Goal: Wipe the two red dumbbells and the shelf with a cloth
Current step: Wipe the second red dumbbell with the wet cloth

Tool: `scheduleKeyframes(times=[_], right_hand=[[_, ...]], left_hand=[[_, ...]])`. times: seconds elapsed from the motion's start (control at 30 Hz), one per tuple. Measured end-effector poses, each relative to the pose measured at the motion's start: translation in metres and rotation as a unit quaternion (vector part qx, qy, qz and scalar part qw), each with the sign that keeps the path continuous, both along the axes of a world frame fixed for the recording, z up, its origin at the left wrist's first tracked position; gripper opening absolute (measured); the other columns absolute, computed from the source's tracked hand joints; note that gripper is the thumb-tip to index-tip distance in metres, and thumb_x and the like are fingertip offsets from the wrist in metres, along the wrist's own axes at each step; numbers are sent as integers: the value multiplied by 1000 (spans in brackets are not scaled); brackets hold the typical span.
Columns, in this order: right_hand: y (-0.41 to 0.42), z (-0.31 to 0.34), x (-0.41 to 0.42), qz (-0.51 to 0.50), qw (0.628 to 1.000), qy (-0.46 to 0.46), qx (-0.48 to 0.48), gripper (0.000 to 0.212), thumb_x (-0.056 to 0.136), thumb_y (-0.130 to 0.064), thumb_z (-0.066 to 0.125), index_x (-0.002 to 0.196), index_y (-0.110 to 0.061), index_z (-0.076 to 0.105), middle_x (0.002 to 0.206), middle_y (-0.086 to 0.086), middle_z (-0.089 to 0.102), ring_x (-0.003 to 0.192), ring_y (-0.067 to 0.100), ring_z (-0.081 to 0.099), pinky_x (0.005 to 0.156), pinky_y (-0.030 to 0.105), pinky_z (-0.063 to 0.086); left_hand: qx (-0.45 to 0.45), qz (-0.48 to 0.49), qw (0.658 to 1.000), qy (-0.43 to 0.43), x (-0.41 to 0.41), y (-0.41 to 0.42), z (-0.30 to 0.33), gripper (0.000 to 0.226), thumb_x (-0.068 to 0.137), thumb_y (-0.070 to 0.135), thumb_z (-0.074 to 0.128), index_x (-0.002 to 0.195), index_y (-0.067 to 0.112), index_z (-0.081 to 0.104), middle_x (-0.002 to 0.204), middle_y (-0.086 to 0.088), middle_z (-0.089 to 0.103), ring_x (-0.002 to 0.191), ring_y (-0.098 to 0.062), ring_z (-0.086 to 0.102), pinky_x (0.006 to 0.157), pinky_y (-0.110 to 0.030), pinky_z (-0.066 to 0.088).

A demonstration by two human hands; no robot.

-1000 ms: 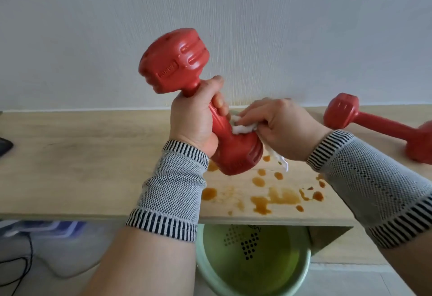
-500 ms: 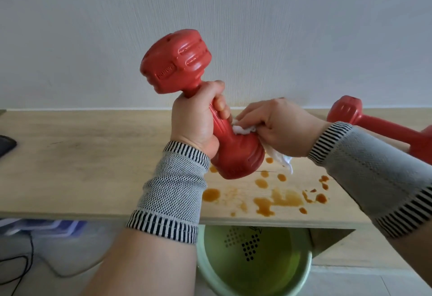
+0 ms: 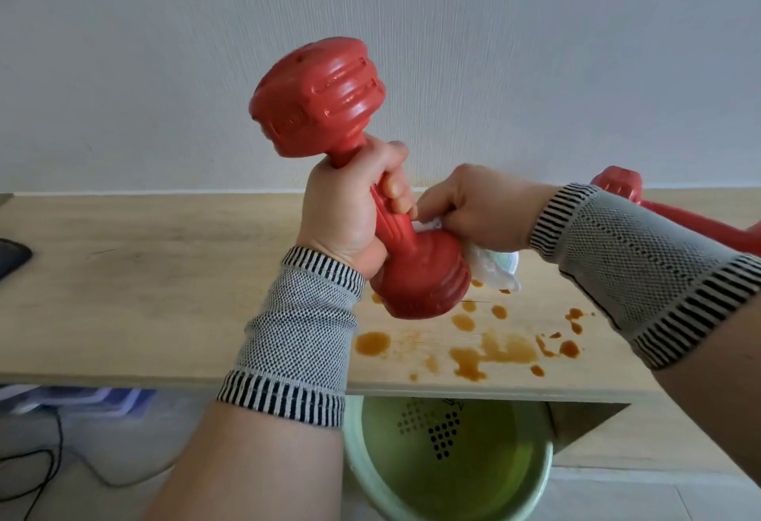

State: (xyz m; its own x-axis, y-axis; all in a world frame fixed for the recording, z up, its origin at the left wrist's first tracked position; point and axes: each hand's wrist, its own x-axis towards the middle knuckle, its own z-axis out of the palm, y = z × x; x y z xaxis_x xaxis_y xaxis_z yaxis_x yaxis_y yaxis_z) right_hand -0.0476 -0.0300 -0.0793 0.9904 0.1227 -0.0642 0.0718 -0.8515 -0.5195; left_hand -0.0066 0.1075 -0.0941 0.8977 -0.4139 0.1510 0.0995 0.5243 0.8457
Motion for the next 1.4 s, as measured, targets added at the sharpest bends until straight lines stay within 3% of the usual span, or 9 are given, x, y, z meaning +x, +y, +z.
scheduleKeyframes(times=[0.13,0.27,0.43,0.57,0.77,0.93,1.07,1.27,1.4], right_hand=[[1,6,-19,31,996,-65,-49,37,89,-1,53,103,-29,73,114,-20,63,106,0,56,96,17,40],[2,3,-27,43,984,-140,-105,30,91,-10,55,110,-29,70,119,-14,63,107,5,57,96,18,38],[-10,-14,-2,-28,997,-76,7,33,84,-3,55,98,-26,74,98,-7,72,94,11,64,90,36,52],[-15,-19,-9,-24,985,-121,121,43,81,8,52,91,-28,74,90,-4,73,89,8,67,85,32,54],[-11,-21,-11,60,966,-252,-10,19,84,-4,60,88,-17,73,95,-1,68,86,14,66,78,36,55],[-2,-22,-21,80,943,-319,-58,31,83,-10,40,83,-14,71,95,3,64,85,22,61,70,37,54],[5,-26,-26,94,939,-324,-72,37,81,-13,34,80,-14,72,94,4,64,85,24,58,65,36,52],[0,-27,-14,39,960,-276,-16,32,76,-2,45,77,-17,74,96,1,64,86,19,60,74,29,50],[10,-30,-21,75,956,-282,-22,32,71,-2,44,70,-16,72,94,-2,63,85,16,55,73,22,44]], left_hand=[[10,41,999,-2,4,0,-3,36,83,0,55,53,17,44,44,1,39,39,-15,36,50,-26,34],[7,82,997,9,6,-1,-3,42,86,-4,53,51,18,46,44,1,39,39,-16,36,49,-27,33],[-5,32,999,-5,2,1,1,41,81,3,56,46,22,49,45,2,39,39,-14,37,49,-25,34],[-4,32,999,-5,6,6,5,47,86,1,53,45,22,48,46,3,40,41,-13,37,52,-29,32],[11,70,997,13,7,5,2,42,87,1,55,51,19,47,46,2,41,42,-14,38,52,-29,34],[12,133,990,31,8,1,0,34,84,0,56,56,16,43,47,1,40,42,-16,37,53,-30,31],[24,156,986,50,8,-1,-3,42,83,1,56,47,19,45,46,1,40,41,-16,39,53,-31,30],[21,172,983,58,10,-2,-6,38,82,1,56,49,16,45,47,0,40,43,-17,38,52,-29,33],[17,192,979,68,15,1,-6,42,82,2,56,45,18,45,45,0,39,41,-17,38,51,-28,32]])
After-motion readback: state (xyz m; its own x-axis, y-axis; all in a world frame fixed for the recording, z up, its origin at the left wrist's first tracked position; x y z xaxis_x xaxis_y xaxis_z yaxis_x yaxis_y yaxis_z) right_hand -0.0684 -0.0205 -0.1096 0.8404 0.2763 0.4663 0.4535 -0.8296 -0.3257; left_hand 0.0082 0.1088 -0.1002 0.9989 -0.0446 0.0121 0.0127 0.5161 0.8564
